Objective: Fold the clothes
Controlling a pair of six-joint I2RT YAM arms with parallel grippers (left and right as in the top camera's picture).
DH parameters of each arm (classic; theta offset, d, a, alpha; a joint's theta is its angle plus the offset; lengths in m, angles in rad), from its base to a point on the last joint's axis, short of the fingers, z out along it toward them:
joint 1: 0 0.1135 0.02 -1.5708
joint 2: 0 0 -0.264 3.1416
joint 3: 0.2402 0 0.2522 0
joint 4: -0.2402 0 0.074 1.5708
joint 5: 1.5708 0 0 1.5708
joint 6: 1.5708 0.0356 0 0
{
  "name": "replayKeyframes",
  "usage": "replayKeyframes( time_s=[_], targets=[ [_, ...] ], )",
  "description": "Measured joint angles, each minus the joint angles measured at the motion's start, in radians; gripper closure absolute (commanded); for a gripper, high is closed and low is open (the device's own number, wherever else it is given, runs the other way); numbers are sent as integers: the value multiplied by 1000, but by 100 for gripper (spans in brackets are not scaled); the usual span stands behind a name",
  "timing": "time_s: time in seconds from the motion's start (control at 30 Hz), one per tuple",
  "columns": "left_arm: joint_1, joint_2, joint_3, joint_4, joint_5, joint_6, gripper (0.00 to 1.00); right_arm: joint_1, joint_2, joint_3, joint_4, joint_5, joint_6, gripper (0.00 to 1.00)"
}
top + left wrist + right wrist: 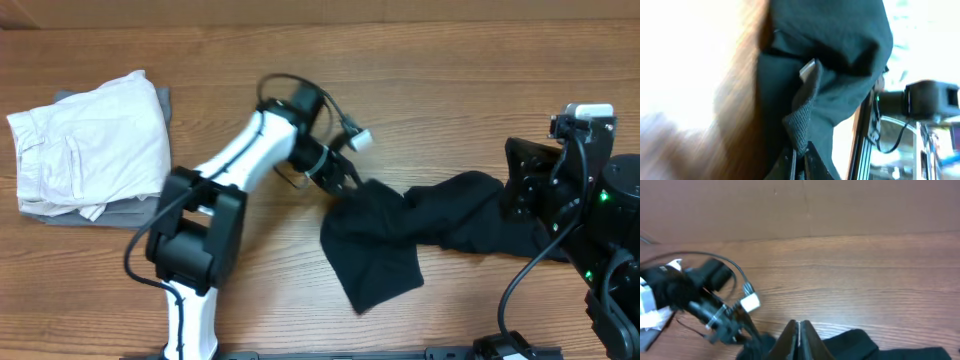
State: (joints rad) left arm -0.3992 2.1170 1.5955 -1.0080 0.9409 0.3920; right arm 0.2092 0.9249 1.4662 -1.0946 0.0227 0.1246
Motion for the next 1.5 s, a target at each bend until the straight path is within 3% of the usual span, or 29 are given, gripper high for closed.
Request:
replayKeyframes(
  time_s=[0.17,0.27,0.6,0.77,1.1,1.5],
  targets=[
    [75,-28,118,-154,-99,-8,96,0,29,6,-38,-23,58,82],
    [74,-67,161,-203,-151,-8,96,0,88,9,-65,-67,72,85],
    [72,-306,498,-348,-303,-7,96,0,445,9,-45,-249,84,85],
    [64,-454,571,-377,-404,-4,96,0,575,9,-21,-321,84,85],
    [60,-513,572,-254,-663,-153,96,0,664,9,146,-553,-35,75],
    [34,-679,571,-51,-692,-255,96,10,664,9,223,-732,-156,70]
  ],
)
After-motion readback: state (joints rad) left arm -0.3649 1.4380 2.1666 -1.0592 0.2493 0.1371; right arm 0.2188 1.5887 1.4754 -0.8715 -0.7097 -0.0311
